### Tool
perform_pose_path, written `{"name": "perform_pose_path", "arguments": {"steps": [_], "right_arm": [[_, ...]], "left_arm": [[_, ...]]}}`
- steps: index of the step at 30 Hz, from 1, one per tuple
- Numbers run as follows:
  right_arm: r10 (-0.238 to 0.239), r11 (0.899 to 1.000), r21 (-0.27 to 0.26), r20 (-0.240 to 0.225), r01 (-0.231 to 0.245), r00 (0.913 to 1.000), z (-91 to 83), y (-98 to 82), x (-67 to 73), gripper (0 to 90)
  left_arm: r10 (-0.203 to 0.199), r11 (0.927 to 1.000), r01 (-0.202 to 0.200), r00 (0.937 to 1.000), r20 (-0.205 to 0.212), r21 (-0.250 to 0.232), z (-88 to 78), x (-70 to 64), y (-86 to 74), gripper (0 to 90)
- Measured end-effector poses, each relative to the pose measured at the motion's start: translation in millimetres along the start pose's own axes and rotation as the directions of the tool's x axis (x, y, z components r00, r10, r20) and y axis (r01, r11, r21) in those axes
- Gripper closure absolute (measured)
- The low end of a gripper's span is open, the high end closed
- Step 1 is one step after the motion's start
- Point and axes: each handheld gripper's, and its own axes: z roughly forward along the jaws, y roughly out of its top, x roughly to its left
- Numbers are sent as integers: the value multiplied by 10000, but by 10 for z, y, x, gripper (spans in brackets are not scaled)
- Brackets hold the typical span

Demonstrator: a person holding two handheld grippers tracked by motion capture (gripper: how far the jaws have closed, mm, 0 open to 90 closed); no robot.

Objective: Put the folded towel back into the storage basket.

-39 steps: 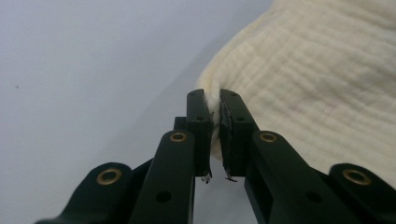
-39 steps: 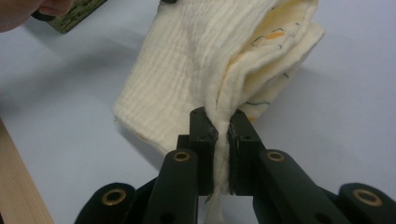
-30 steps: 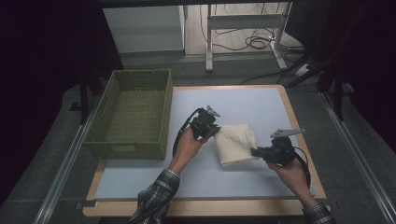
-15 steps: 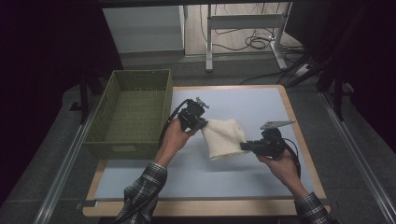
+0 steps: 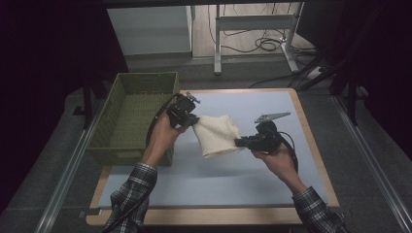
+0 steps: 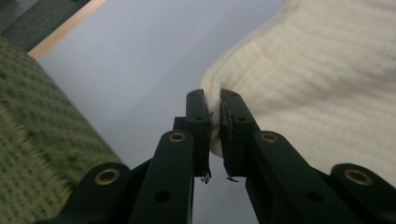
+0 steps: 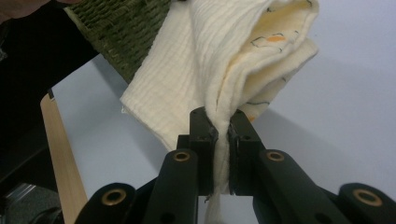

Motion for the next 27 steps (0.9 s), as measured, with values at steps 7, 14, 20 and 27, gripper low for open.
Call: {"name": "perform_pose_path", "arguments": {"steps": [7,14,20,27], "right_arm": [[-82,9999,-73,-272,80,9996,128,206,58,823],[-107,9997,-203,-555,95,9984,252,416,118,823],[-115,9996,-268,-777,94,9969,368,557,179,823],[-194,9994,-299,-986,165,9949,537,711,284,823]], "left_arm": [[-177,9997,171,9991,-382,-161,-189,165,-54,830],[-410,9988,390,9965,-734,-282,-375,333,-102,831],[-587,9978,550,9929,-1034,-383,-525,474,-164,831],[-873,9957,818,9851,-1483,-430,-672,620,-262,832]]}}
